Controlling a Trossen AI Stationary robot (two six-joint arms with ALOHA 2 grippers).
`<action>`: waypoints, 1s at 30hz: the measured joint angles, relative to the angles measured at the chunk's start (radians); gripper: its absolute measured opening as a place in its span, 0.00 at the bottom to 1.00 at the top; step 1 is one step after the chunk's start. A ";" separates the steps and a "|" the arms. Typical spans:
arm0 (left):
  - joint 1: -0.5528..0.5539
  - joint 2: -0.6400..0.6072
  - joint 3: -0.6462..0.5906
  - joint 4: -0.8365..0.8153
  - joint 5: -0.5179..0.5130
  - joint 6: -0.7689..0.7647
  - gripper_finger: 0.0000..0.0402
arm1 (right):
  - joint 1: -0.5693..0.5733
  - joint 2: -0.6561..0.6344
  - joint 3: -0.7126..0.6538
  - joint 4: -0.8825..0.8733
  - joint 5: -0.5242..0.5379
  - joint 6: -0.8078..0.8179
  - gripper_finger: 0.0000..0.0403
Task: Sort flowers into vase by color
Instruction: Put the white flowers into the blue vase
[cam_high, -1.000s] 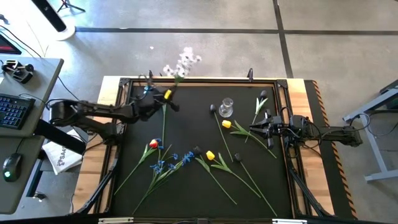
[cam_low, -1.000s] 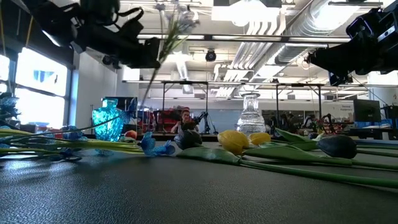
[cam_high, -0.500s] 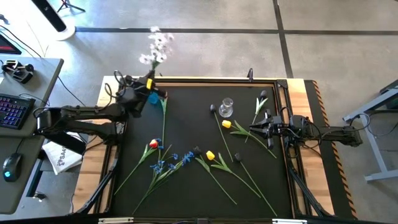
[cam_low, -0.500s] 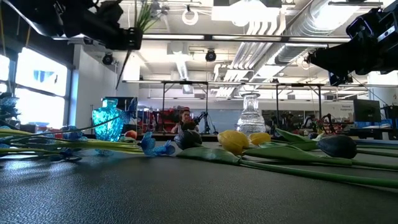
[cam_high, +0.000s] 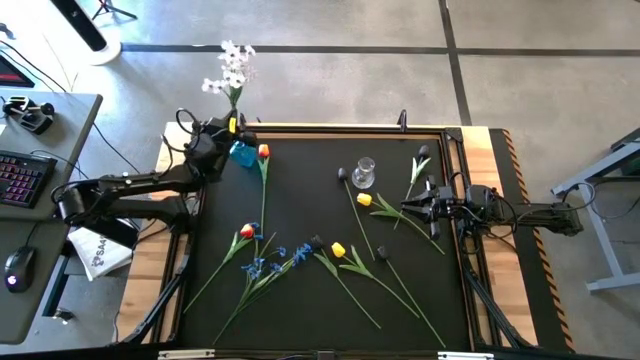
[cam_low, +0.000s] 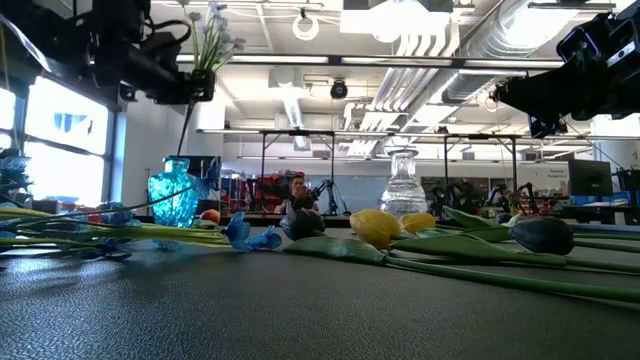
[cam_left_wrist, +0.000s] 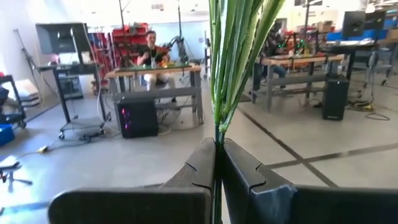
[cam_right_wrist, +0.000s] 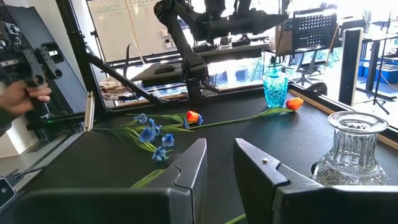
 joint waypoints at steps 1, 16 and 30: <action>0.002 0.000 -0.008 0.001 0.000 -0.008 0.01 | 0.000 0.000 0.000 0.000 0.000 0.000 0.19; 0.001 0.000 -0.034 -0.008 0.001 -0.013 0.02 | 0.000 0.000 0.000 0.000 0.000 0.000 0.19; -0.020 0.000 -0.034 -0.034 0.001 -0.038 0.23 | 0.000 0.000 0.000 0.000 0.000 0.000 0.19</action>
